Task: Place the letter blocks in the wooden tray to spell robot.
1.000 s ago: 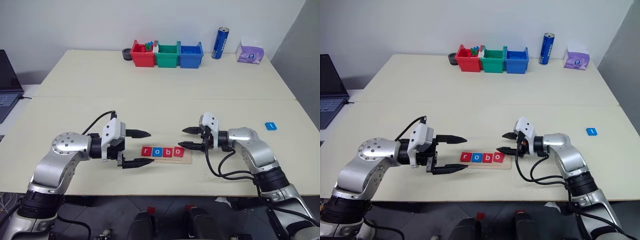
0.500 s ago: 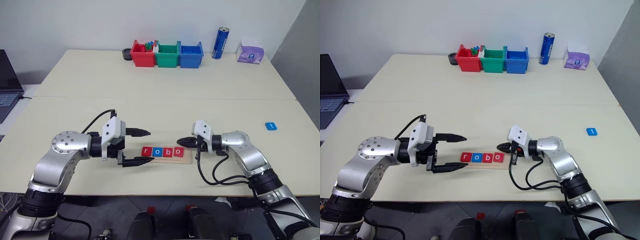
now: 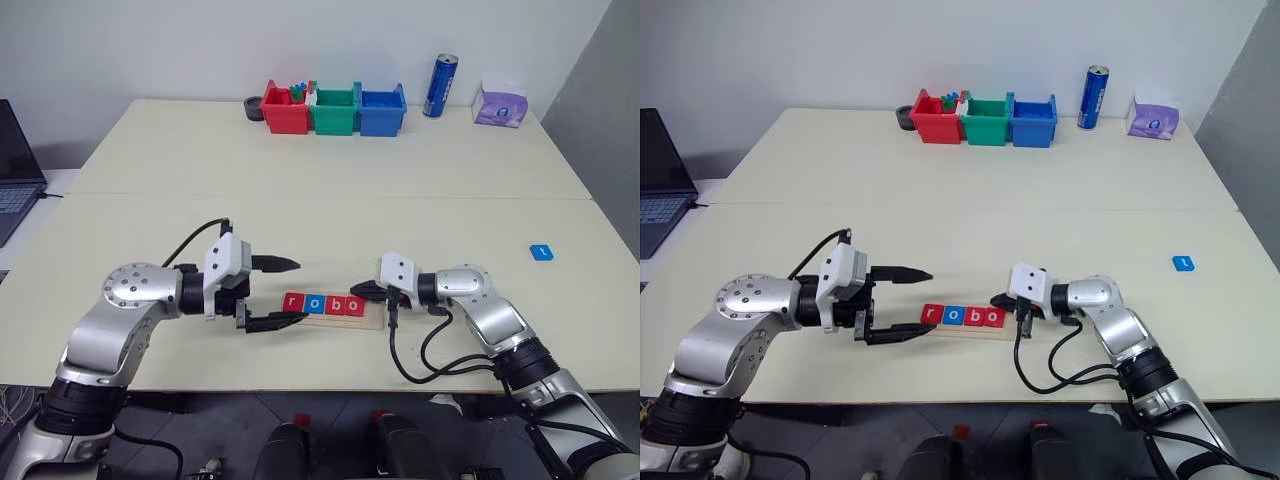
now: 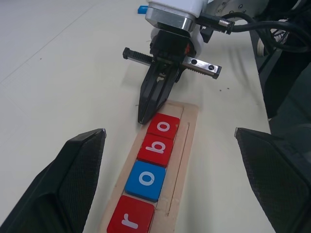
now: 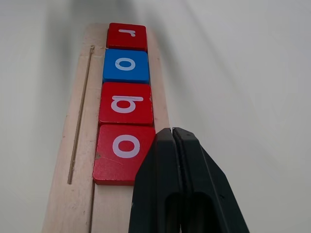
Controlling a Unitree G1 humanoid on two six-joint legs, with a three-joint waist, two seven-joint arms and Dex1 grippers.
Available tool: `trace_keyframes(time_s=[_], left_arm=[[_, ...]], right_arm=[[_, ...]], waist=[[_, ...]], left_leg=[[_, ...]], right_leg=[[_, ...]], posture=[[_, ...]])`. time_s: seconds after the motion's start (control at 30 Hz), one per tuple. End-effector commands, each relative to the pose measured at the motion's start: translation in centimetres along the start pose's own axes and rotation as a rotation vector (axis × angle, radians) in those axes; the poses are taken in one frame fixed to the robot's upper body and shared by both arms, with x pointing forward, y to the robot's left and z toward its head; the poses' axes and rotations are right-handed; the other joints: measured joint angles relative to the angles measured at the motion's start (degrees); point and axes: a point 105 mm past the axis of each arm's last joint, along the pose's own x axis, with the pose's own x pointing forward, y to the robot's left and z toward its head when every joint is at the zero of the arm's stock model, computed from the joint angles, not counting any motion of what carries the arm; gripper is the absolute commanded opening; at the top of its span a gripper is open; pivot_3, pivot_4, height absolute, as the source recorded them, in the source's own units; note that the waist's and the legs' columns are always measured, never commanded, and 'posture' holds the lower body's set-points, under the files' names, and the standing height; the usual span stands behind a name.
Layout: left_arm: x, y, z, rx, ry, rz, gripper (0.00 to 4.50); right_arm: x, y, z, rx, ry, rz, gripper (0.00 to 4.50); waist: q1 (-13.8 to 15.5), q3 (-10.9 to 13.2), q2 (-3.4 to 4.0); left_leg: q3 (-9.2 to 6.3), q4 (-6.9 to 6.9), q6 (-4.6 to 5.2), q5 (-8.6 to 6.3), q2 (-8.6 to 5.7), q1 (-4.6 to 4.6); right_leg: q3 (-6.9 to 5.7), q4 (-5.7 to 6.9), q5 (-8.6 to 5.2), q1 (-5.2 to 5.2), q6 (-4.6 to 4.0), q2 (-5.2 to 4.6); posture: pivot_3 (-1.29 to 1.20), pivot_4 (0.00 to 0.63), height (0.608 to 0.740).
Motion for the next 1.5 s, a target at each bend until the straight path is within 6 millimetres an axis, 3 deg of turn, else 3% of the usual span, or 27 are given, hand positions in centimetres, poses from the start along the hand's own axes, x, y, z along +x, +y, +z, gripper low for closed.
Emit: trace_keyframes(time_s=[0.03,0.4,0.77,1.0,1.27,1.4,1.5], left_arm=[[-0.2,0.0,0.7,0.039,-0.008,0.005,4.5],[0.0,0.1,0.7,0.043,-0.01,0.001,4.5],[0.2,0.0,0.7,0.043,-0.011,-0.008,4.5],[0.2,0.1,0.7,0.043,-0.013,-0.011,4.5],[0.3,-0.3,0.7,0.043,-0.015,-0.025,4.5],[0.3,-0.6,0.9,0.045,-0.018,-0.039,4.5],[0.6,-1.3,1.4,0.042,-0.031,-0.072,4.5]], right_arm=[[-0.1,-0.7,1.5,-0.047,-0.039,-0.005,0.05],[-0.6,-1.5,1.8,-0.028,-0.055,-0.041,0.05],[-2.9,-1.3,0.3,-0.016,0.005,-0.03,0.05],[-2.4,0.1,1.3,0.012,-0.034,0.027,0.05],[-1.6,0.4,1.9,0.04,-0.056,0.018,0.05],[-3.6,-0.1,1.8,0.059,-0.033,-0.002,0.05],[-6.0,-0.9,2.8,0.13,-0.045,-0.065,0.05]], waist=[[0.0,0.0,0.0],[0.0,0.0,0.0],[0.03,0.0,0.0],[0.02,0.0,0.0],[0.03,0.0,0.0],[0.08,0.0,0.0],[0.2,0.01,-0.01]], left_leg=[[0.0,0.0,0.0,0.0,0.0,0.0],[0.0,0.0,0.0,0.0,0.0,0.0],[0.01,0.0,0.0,0.0,-0.01,0.0],[0.0,0.0,0.0,0.0,0.0,0.0],[-0.01,0.0,0.0,0.0,-0.01,0.0],[-0.01,0.0,0.0,0.0,-0.01,0.0],[-0.03,0.01,0.0,0.0,-0.02,-0.03]], right_leg=[[0.0,0.0,0.0,0.0,0.0,0.0],[0.01,0.0,0.0,0.0,0.0,0.0],[0.0,0.0,0.0,0.0,0.0,-0.01],[0.01,0.0,0.0,0.0,0.0,-0.01],[0.01,0.0,0.0,0.0,0.0,-0.01],[0.01,0.0,0.0,0.0,0.0,-0.01],[0.0,-0.02,0.0,0.0,0.0,-0.05]], posture=[[0.0,0.15,0.74],[0.0,0.15,0.74],[0.0,0.15,0.74],[0.0,0.15,0.74],[0.0,0.15,0.74],[0.0,0.15,0.74],[0.0,0.15,0.74]])
